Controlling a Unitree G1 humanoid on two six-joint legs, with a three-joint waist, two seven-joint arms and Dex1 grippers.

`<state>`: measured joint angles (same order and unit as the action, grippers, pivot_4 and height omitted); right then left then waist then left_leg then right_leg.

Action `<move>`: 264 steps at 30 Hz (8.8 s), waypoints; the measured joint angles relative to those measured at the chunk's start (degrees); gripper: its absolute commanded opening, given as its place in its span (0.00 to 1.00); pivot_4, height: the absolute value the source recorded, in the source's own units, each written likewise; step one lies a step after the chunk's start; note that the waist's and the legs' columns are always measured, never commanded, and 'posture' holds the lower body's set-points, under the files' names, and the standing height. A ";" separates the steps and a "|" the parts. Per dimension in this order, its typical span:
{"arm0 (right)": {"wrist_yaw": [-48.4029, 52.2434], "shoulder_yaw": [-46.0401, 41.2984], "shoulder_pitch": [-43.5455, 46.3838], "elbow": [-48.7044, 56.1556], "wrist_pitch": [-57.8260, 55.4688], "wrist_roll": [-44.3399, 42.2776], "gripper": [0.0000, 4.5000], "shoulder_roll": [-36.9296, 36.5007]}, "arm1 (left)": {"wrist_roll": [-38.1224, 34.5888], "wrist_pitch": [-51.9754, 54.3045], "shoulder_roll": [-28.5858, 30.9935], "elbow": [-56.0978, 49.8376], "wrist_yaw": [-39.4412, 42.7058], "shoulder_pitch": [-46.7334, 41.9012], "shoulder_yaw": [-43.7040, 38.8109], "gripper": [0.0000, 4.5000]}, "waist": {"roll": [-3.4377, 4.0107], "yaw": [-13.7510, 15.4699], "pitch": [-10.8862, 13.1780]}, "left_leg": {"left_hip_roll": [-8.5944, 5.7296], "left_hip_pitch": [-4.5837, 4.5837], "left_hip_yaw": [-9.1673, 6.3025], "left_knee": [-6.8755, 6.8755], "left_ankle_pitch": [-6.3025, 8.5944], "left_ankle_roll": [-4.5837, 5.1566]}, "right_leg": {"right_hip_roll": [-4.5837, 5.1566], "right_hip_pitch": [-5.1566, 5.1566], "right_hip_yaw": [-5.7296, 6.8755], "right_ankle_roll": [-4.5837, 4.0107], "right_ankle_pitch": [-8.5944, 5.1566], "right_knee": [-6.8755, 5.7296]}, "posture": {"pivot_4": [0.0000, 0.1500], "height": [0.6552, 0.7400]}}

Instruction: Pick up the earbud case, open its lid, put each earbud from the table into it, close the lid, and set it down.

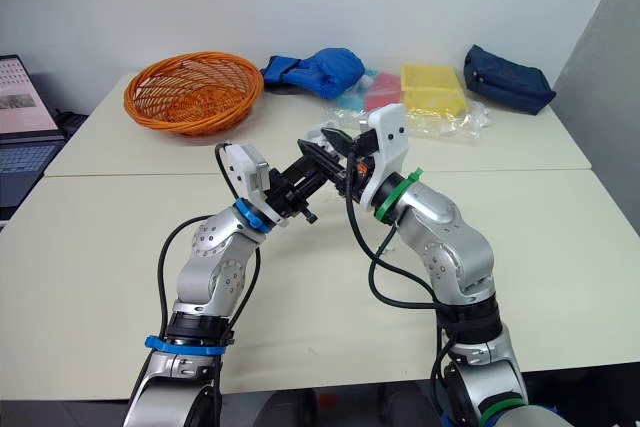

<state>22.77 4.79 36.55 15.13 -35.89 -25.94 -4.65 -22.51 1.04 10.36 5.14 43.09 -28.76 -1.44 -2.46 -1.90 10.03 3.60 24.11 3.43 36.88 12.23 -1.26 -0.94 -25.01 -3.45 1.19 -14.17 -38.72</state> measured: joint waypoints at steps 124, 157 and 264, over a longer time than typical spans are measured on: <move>45.86 8.93 -17.66 -6.14 -7.36 20.23 0.71 -58.88 | -1.03 1.84 1.50 -6.81 -2.71 8.06 0.06 0.17 | -0.05 0.12 0.00 | -0.06 -1.01 0.03 -0.21 0.08 -0.08 | 0.10 1.18 -0.21 0.17 0.07 0.81 | 1.00 1.00; 19.93 -15.23 9.53 2.14 -17.40 -6.14 0.09 -19.07 | -1.53 2.25 2.35 -6.69 -1.62 4.85 0.48 0.17 | 0.12 -0.30 0.09 | 0.06 -0.48 -0.10 -0.13 0.06 -0.09 | -0.07 0.81 -0.06 0.16 0.22 0.74 | 1.00 1.00; 16.11 -1.74 16.61 -5.22 -22.65 -11.51 0.00 -25.92 | -4.98 4.93 3.24 -2.95 12.56 -0.12 3.71 0.17 | 0.16 0.06 0.09 | 0.00 -0.10 -0.06 -0.06 0.07 -0.06 | 0.01 0.50 0.00 0.24 0.18 0.73 | 1.00 1.00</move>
<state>38.88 3.05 53.16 9.91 -58.53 -37.45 -30.57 -27.50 5.97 13.61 2.18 55.65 -28.88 2.27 -2.30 -1.84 10.13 3.60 24.01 3.38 36.83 12.30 -1.31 -0.94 -24.51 -3.44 1.42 -13.99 -37.98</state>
